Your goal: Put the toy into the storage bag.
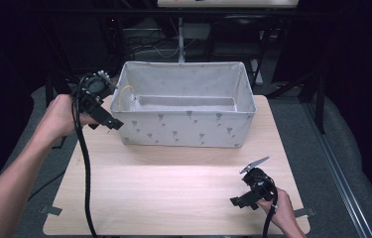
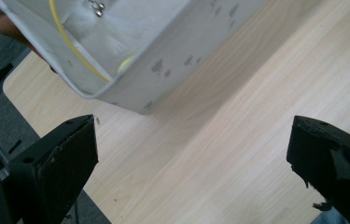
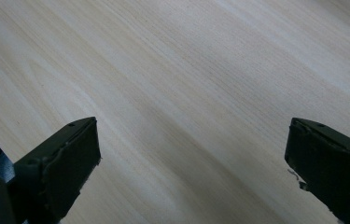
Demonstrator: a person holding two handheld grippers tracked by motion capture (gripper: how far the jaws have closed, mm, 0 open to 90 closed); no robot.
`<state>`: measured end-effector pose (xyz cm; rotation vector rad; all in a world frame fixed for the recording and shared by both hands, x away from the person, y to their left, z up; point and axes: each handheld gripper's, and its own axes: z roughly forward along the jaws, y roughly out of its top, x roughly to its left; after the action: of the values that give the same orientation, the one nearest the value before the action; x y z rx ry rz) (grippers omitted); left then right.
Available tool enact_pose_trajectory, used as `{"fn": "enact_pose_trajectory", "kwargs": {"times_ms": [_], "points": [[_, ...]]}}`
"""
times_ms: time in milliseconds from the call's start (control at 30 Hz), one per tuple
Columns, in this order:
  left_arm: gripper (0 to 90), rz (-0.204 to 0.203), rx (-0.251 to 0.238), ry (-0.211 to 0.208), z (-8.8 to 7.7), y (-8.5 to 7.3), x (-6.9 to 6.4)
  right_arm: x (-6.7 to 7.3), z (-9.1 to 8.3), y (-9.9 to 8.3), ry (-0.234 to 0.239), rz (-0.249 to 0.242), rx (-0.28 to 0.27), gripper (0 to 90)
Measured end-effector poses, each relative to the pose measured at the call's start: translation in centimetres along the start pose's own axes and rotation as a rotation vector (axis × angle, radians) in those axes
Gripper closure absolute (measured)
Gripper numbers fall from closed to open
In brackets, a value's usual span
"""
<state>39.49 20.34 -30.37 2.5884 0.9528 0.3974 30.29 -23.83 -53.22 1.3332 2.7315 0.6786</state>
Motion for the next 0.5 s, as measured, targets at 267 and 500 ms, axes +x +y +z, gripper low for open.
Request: {"fn": "enact_pose_trajectory", "kwargs": {"times_ms": [267, 500], "points": [[0.2, 0.039, -0.034, 0.004, -0.1, -2.9, -2.7, 0.1, 0.0, -0.1, 0.001, 0.008, 0.0, 3.0], [0.1, 0.056, -0.017, -0.03, 2.4, -6.3, -5.6, 0.1, 0.0, 0.0, 0.002, -0.001, 0.009, 3.0]]}}
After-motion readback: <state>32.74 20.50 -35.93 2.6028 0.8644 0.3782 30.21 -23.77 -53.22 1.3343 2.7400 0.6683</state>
